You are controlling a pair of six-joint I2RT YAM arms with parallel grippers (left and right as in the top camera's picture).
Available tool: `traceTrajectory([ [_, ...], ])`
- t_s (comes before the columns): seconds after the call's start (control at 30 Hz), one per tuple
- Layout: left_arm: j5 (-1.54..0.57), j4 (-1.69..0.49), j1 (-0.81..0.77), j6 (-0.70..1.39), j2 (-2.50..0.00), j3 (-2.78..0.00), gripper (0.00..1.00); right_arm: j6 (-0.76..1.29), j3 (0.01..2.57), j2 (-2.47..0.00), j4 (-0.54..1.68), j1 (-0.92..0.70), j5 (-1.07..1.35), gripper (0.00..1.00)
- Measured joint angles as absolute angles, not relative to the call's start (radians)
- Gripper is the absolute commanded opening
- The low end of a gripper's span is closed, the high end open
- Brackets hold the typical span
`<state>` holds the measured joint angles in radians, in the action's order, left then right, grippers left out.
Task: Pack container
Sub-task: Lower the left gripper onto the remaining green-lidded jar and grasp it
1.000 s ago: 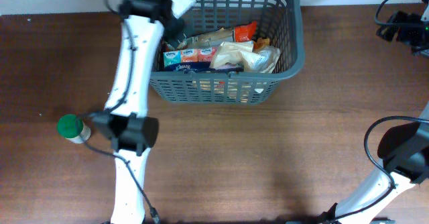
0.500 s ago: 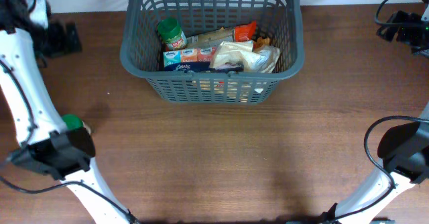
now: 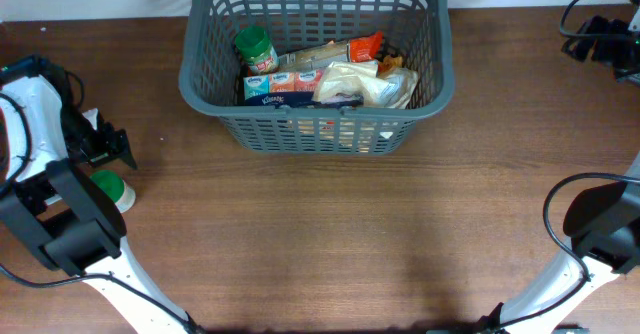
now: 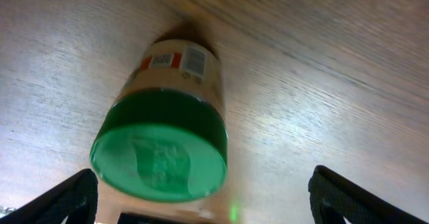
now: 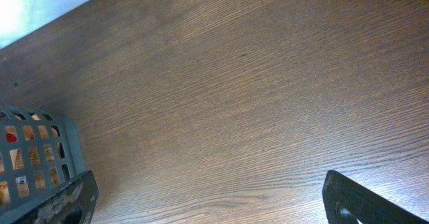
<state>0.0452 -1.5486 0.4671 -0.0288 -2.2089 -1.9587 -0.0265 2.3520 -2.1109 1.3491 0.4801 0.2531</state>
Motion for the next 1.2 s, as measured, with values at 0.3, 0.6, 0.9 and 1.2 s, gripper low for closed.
traceTrajectory([
  [0.3, 0.099, -1.466, 0.501, -0.025, -2.209, -1.903, 0.83, -0.026, 2.352, -2.111, 1.349, 0.480, 0.253, 0.99],
  [0.6, 0.099, -1.457, 0.499, -0.025, -2.209, -1.860, 0.83, -0.026, 2.352, -2.111, 1.349, 0.480, 0.253, 0.99],
  [0.9, 0.151, -1.456, 0.499, -0.025, -2.209, -1.860, 0.84, -0.026, 2.352, -2.111, 1.349, 0.480, 0.253, 0.99],
  [1.2, 0.161, -1.469, 0.499, -0.025, -2.209, -1.859, 0.85, -0.027, 2.352, -2.111, 1.349, 0.480, 0.253, 0.99],
])
